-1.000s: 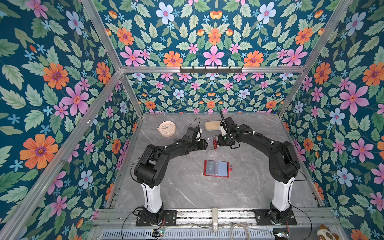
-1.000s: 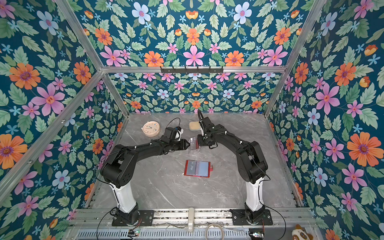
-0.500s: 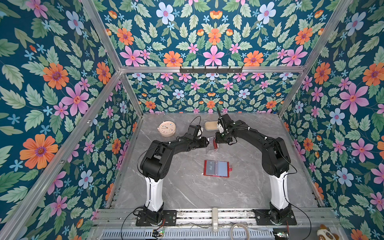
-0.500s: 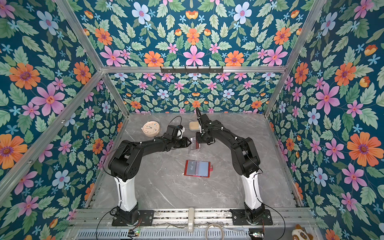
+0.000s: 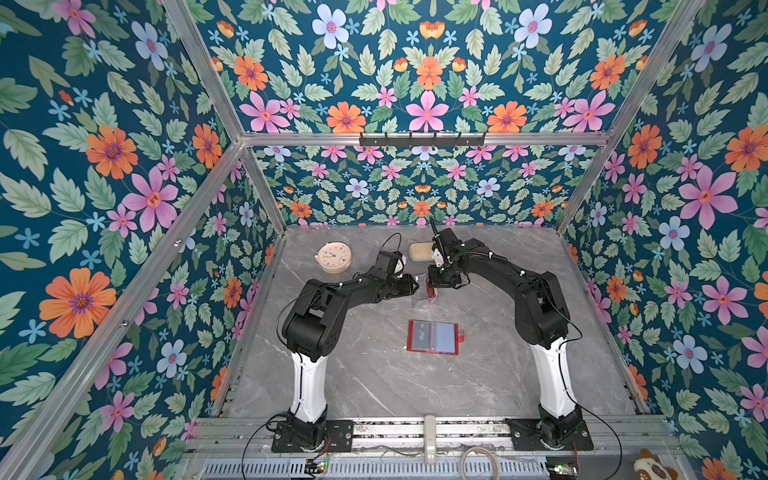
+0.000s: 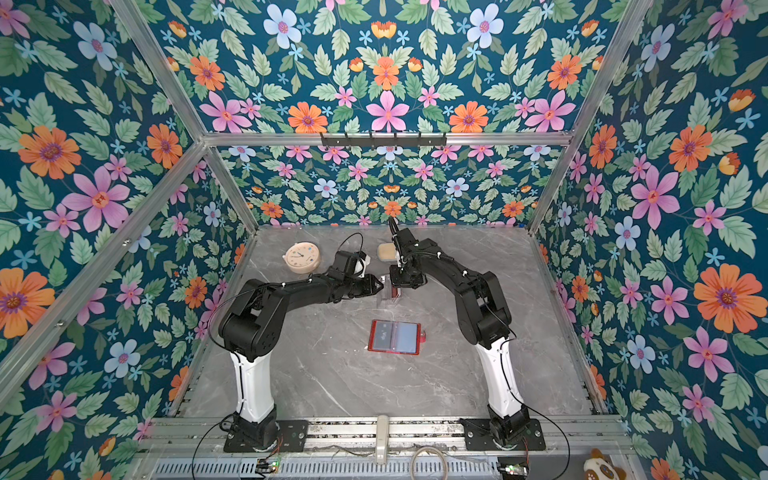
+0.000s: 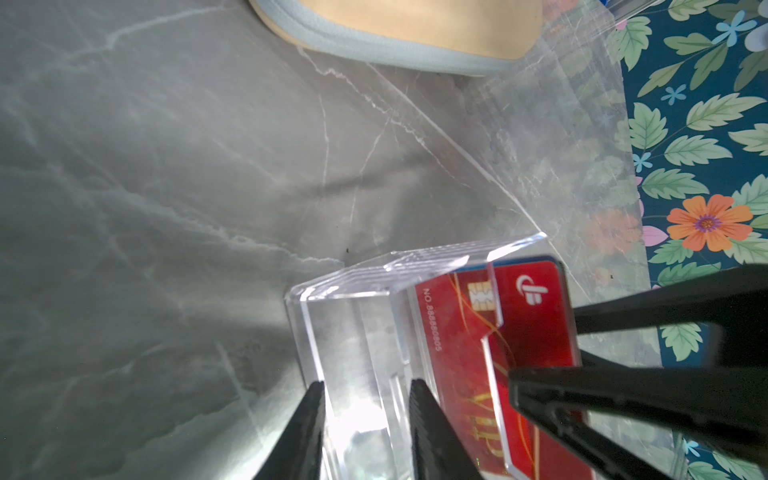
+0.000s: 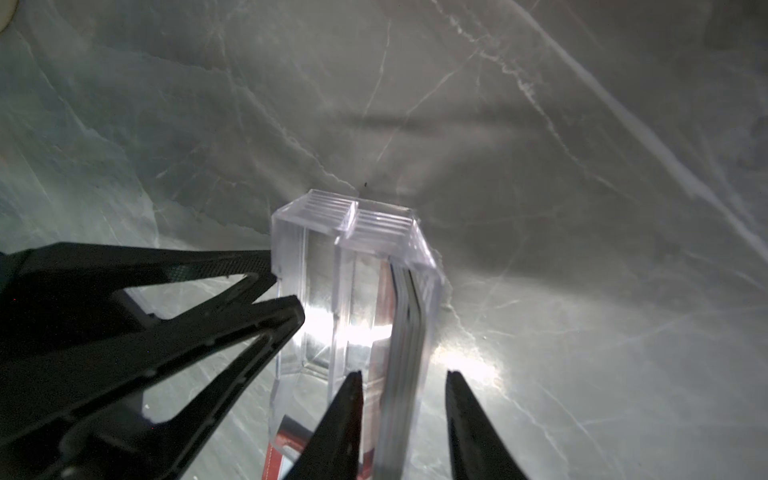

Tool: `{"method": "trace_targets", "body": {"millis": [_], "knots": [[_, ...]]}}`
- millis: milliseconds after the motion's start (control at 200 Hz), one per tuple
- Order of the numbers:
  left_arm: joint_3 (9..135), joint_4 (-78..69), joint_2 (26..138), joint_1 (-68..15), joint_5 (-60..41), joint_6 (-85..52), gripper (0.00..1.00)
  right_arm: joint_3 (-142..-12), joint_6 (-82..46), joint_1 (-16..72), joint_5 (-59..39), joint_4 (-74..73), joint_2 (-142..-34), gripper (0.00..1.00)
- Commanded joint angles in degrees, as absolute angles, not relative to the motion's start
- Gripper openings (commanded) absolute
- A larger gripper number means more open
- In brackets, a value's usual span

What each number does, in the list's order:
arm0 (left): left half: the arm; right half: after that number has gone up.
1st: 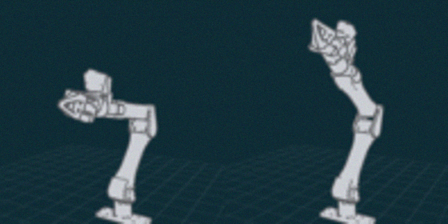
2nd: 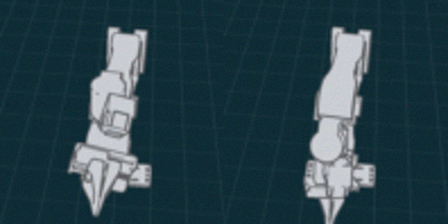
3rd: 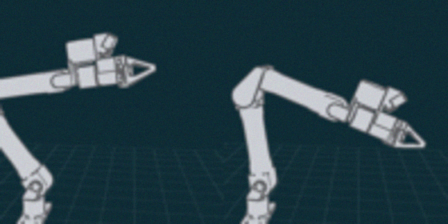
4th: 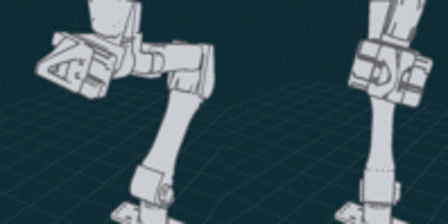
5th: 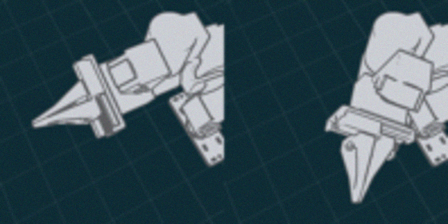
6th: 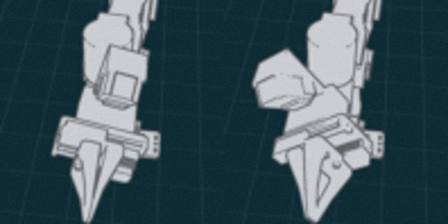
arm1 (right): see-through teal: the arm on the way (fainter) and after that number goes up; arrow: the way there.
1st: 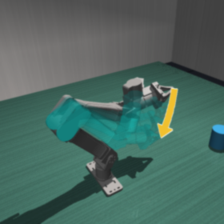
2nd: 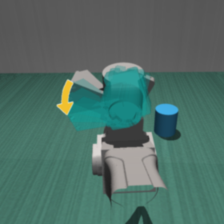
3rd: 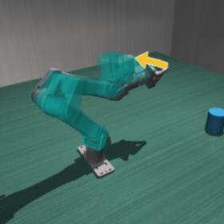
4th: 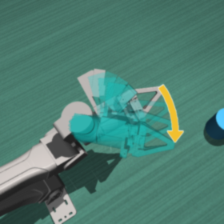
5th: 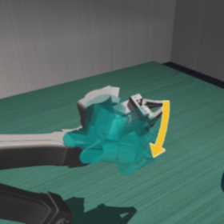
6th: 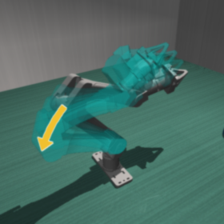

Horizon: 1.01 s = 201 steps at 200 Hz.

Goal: Put the credit cards into the card holder

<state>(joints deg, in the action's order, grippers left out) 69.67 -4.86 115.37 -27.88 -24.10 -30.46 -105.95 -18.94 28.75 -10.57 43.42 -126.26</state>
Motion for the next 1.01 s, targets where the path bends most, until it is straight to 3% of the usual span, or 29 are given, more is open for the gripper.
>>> {"method": "trace_targets", "body": {"millis": [0, 1000], "knots": [[69.40, -3.34, 115.84, -27.85, -23.47, -30.84, 0.35, -106.78, -18.74, 28.81, -11.16, 45.35, -126.90, 0.36], [69.46, -2.99, 116.50, -27.95, -23.38, -31.97, 0.34, -116.21, -18.43, 30.15, -3.54, 56.17, -129.94, 0.33]]}}
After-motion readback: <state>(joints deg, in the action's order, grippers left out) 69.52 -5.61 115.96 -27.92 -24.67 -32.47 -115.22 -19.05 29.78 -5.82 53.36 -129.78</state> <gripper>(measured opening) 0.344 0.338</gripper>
